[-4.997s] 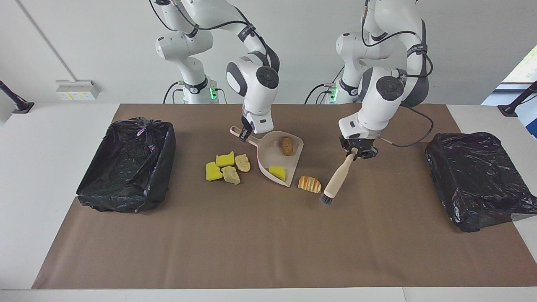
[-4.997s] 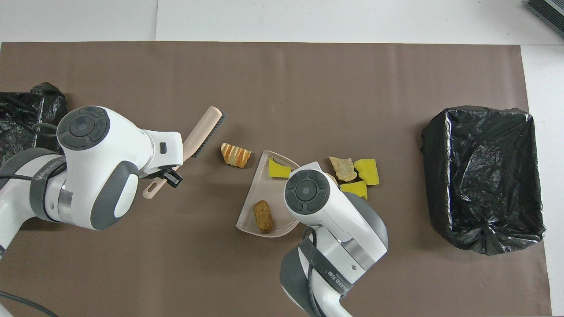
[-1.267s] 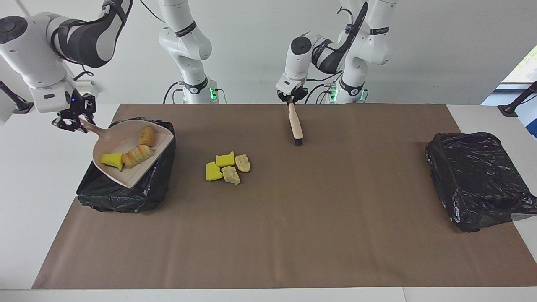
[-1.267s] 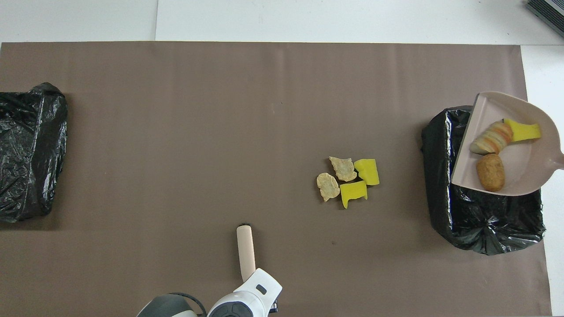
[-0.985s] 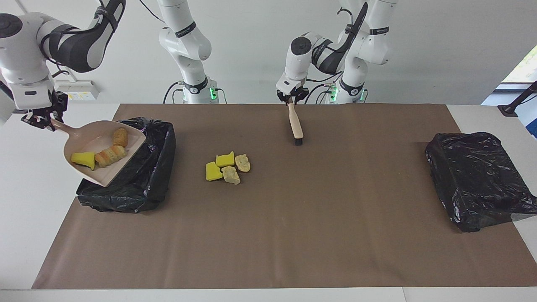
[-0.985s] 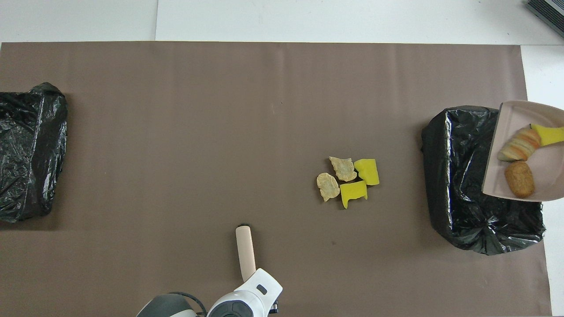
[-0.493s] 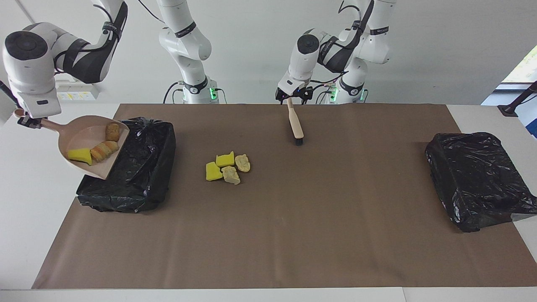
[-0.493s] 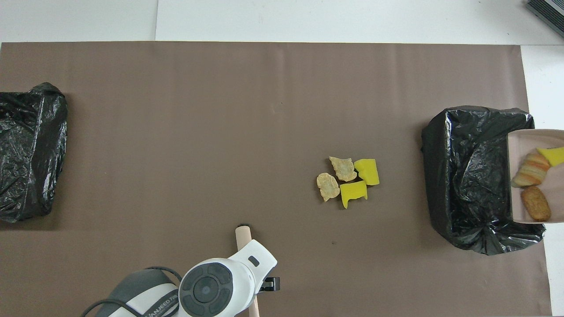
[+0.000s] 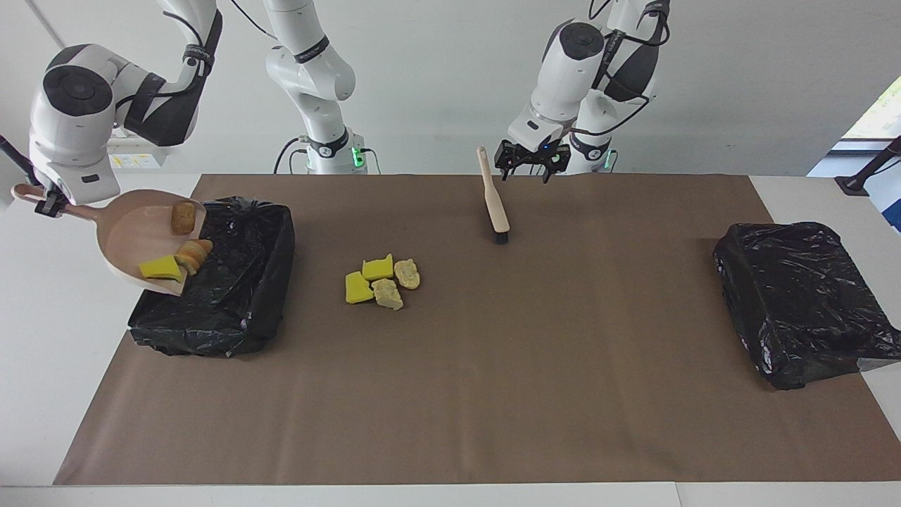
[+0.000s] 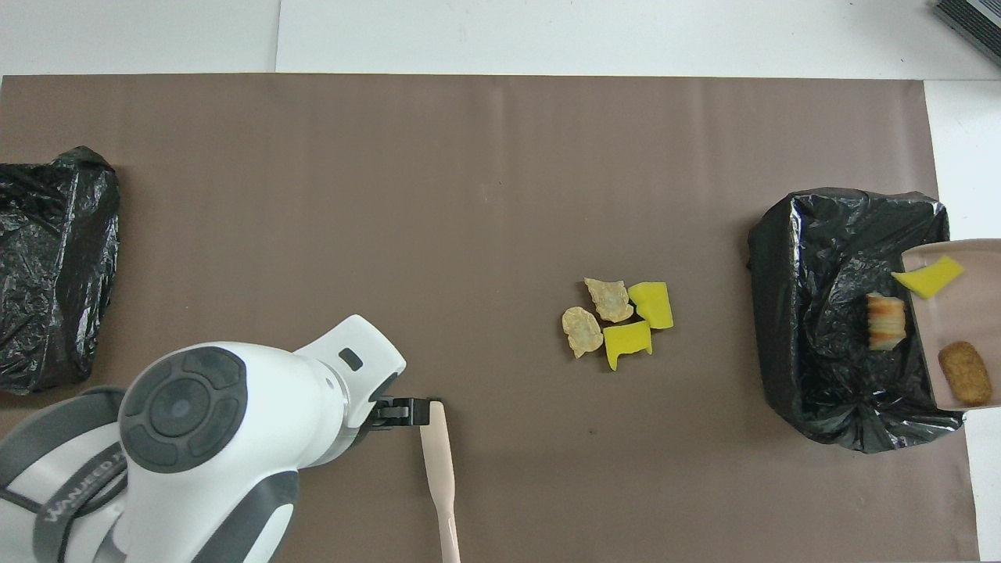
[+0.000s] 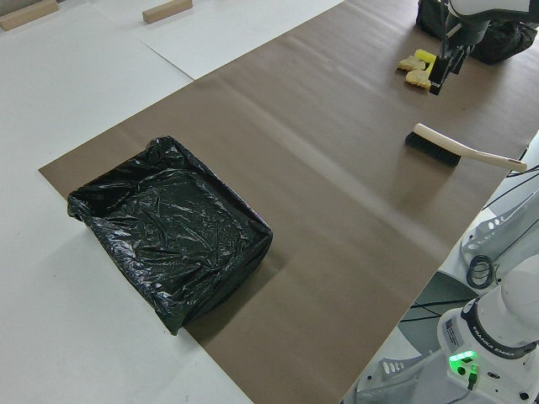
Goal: Sweep and dump trash in bin
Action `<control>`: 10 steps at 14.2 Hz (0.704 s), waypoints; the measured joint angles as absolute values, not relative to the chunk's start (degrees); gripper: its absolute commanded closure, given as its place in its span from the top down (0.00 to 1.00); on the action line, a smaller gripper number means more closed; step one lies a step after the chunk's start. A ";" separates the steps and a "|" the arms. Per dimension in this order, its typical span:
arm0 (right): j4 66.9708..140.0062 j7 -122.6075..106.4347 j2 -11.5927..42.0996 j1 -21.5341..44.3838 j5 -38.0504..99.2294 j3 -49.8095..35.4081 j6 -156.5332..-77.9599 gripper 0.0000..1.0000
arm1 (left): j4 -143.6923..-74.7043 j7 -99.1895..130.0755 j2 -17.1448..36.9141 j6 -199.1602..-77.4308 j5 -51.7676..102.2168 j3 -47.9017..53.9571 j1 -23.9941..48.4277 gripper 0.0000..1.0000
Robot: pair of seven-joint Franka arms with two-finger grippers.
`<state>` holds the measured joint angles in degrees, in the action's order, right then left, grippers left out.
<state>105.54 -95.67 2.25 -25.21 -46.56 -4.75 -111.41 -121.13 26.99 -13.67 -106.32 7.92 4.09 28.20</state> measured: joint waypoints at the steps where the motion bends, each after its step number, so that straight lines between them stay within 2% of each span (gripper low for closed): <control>1: 105.54 -95.81 2.24 -25.16 -47.41 -4.81 -111.41 0.00 | -118.67 25.47 -12.93 -104.73 6.39 2.29 28.13 1.00; 5: 105.56 -95.98 2.23 -22.96 -50.92 -5.13 -111.24 0.00 | -107.96 16.81 -9.24 -97.88 3.49 -4.69 27.15 1.00; 10: 105.50 -95.98 2.06 -20.62 -55.66 -5.22 -111.00 0.00 | -98.46 2.58 -8.93 -88.86 2.08 -6.45 17.84 1.00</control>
